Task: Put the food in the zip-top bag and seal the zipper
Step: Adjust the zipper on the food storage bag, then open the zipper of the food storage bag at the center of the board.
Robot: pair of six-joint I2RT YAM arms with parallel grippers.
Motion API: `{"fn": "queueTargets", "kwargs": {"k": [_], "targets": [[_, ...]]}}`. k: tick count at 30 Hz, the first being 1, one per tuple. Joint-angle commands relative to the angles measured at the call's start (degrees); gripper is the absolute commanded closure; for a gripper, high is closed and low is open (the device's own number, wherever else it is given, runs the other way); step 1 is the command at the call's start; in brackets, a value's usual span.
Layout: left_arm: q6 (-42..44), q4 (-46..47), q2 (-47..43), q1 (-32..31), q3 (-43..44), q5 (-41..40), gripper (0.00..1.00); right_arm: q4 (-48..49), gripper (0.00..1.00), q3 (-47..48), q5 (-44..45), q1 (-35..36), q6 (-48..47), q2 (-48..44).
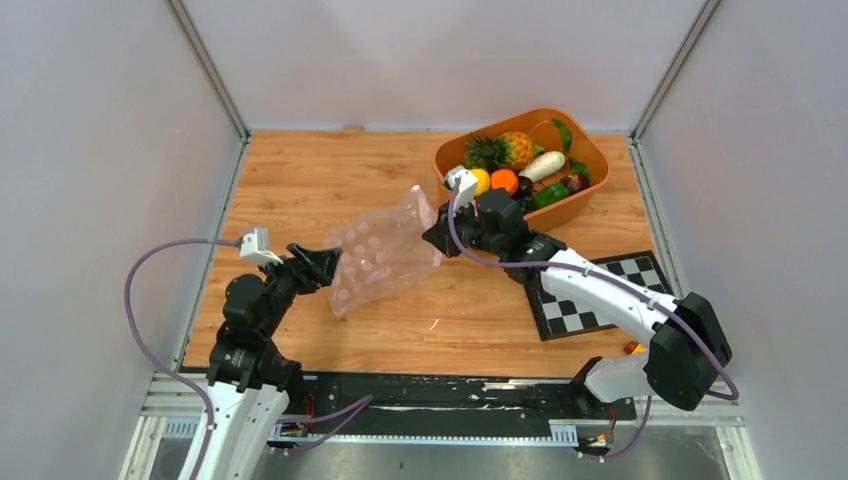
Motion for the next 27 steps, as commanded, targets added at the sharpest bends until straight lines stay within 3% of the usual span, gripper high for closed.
{"fn": "queueTargets", "kwargs": {"k": [1, 5, 11, 20, 27], "targets": [[2.61, -0.81, 5.97, 0.17, 5.30, 8.32, 0.17, 5.00, 1.00, -2.54, 4.89, 6.38, -6.57, -4.51], [-0.54, 4.93, 10.06, 0.10, 6.94, 15.10, 0.19, 9.01, 1.00, -7.11, 10.64, 11.56, -8.47, -7.28], [-1.16, 3.47, 14.18, -2.77, 13.40, 14.33, 0.21, 18.67, 1.00, -15.14, 8.38, 14.88, -5.97, -11.41], [4.39, -3.95, 25.92, -23.60, 25.25, -3.30, 0.22, 17.16, 1.00, -15.32, 11.38, 16.53, -5.91, -11.74], [2.30, -10.38, 34.32, -31.77, 32.09, -10.47, 0.23, 17.47, 1.00, -16.94, 15.91, 18.84, -7.94, -14.76]]}}
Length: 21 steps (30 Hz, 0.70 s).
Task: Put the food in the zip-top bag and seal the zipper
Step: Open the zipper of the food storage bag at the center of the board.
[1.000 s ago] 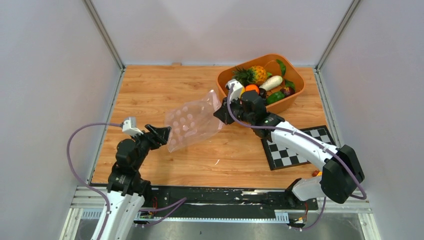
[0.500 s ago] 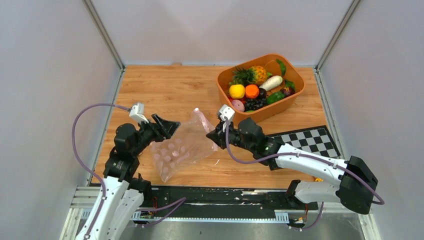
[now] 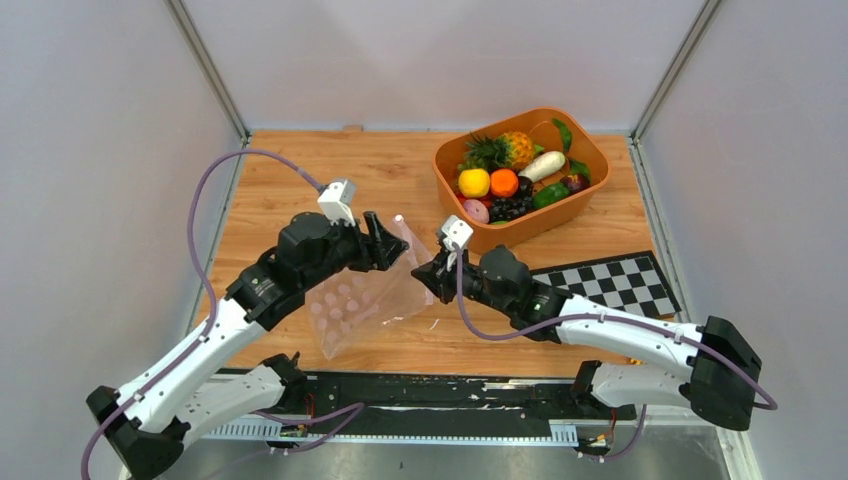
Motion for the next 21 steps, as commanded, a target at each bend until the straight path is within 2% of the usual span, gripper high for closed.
{"fn": "queueTargets", "kwargs": {"k": [1, 4, 14, 21], "targets": [[-0.53, -4.87, 3.08, -3.81, 4.34, -7.02, 0.23, 3.38, 1.00, -1.11, 5.17, 1.83, -1.65, -3.34], [-1.58, -6.17, 5.13, -6.36, 5.44, -10.45, 0.23, 3.47, 1.00, -1.25, 7.70, 3.20, -3.00, -3.54], [-2.67, -4.89, 8.52, -9.45, 6.78, -12.43, 0.23, 2.17, 0.99, 0.92, 15.86, 8.59, -7.25, -0.69], [-1.05, -5.78, 10.55, -9.63, 7.25, -13.21, 0.32, 2.96, 0.99, 1.86, 18.92, 11.44, -10.57, 0.60]]}}
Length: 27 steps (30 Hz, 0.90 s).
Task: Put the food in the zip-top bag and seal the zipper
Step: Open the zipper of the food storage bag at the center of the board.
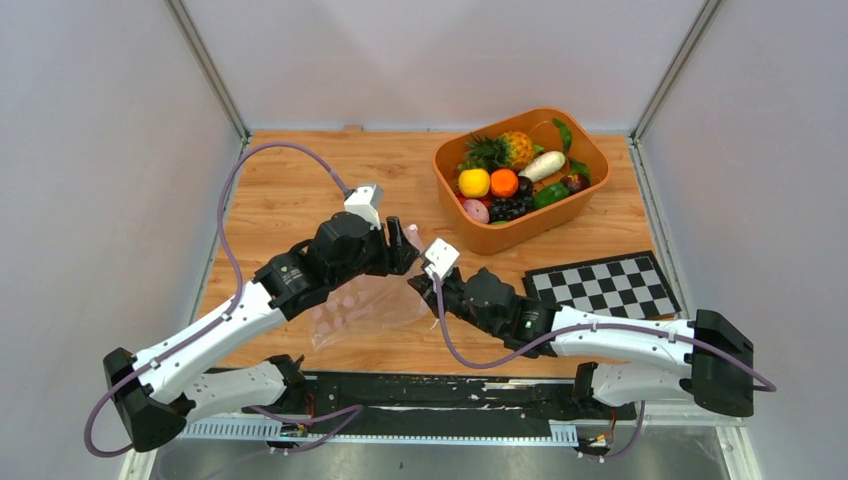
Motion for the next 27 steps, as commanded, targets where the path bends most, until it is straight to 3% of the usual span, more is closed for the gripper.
{"fn": "queueTargets", "kwargs": {"k": [1, 11, 17, 27], "targets": [[1.41, -0.55, 0.95, -0.33, 2.65, -1.67, 0.32, 2.46, 0.98, 2.73, 3.86, 1.52, -2.70, 0.41], [2.41, 1.08, 1.26, -0.58, 1.99, 0.34, 0.48, 5.09, 0.98, 2.37, 5.39, 3.11, -3.96, 1.08], [4.30, 1.76, 0.50, -1.59, 1.64, 2.06, 0.34, 5.27, 0.97, 2.41, 7.99, 3.11, -3.80, 1.92], [7.84, -3.39, 2.13, -1.98, 2.73, 0.99, 0.37, 6.57, 0.97, 2.66, 7.41, 3.18, -2.35, 2.45]]}}
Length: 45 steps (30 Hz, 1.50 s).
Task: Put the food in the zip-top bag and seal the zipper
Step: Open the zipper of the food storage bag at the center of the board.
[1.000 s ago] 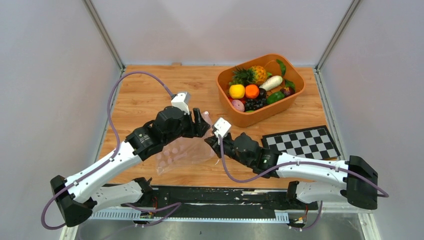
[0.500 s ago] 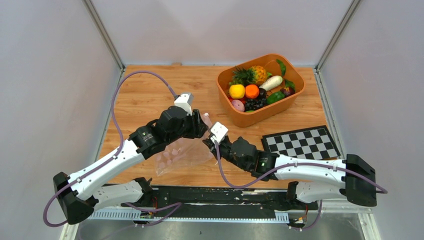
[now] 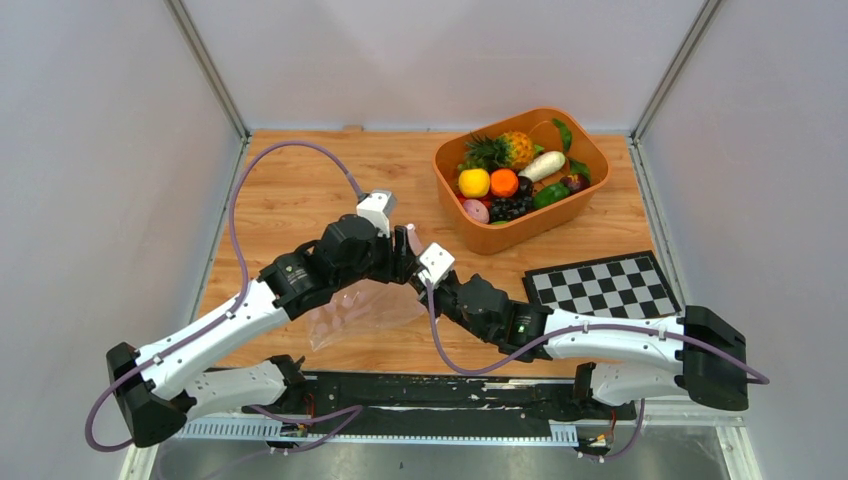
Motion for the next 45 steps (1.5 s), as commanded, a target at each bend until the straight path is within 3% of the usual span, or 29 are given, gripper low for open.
{"fn": "queueTargets", "kwargs": {"k": [1, 9, 15, 19, 23, 28, 32, 37, 45], "targets": [[2.09, -2.27, 1.14, -0.45, 2.41, -2.86, 0.37, 4.03, 0.97, 2.43, -0.24, 0.28, 0.72, -0.10], [0.74, 0.00, -0.44, -0.45, 1.14, -4.86, 0.51, 4.47, 0.97, 2.09, -1.44, 0.22, 0.54, -0.32], [1.00, 3.54, -2.07, -0.46, -0.91, -2.90, 0.78, 5.08, 0.96, 1.90, -3.30, 0.26, 1.15, -0.63], [1.36, 3.03, -3.01, -0.45, -1.18, -4.33, 0.87, 5.13, 0.93, 1.62, -3.73, 0.27, 2.16, -1.47], [2.12, 2.26, -4.18, -0.45, -1.44, -5.91, 0.89, 3.63, 0.64, 1.56, -2.24, 0.16, 6.06, -3.77], [3.18, 1.51, -6.56, -0.43, -2.23, -7.90, 0.91, 0.14, 0.51, 0.80, -0.85, -1.08, 12.73, -10.15], [3.59, 1.49, -8.56, -0.45, -2.74, -8.46, 0.91, -5.44, 0.48, -0.21, 4.04, -5.34, 21.27, -12.12], [4.02, 1.75, -9.08, -0.45, -2.79, -6.86, 0.90, -4.81, 0.48, -2.24, -10.64, -16.12, 30.40, -9.68], [3.94, 1.02, -7.35, -0.45, -2.26, -5.21, 0.88, -4.38, 0.45, 1.36, -16.32, -16.59, 30.38, -1.83]]}}
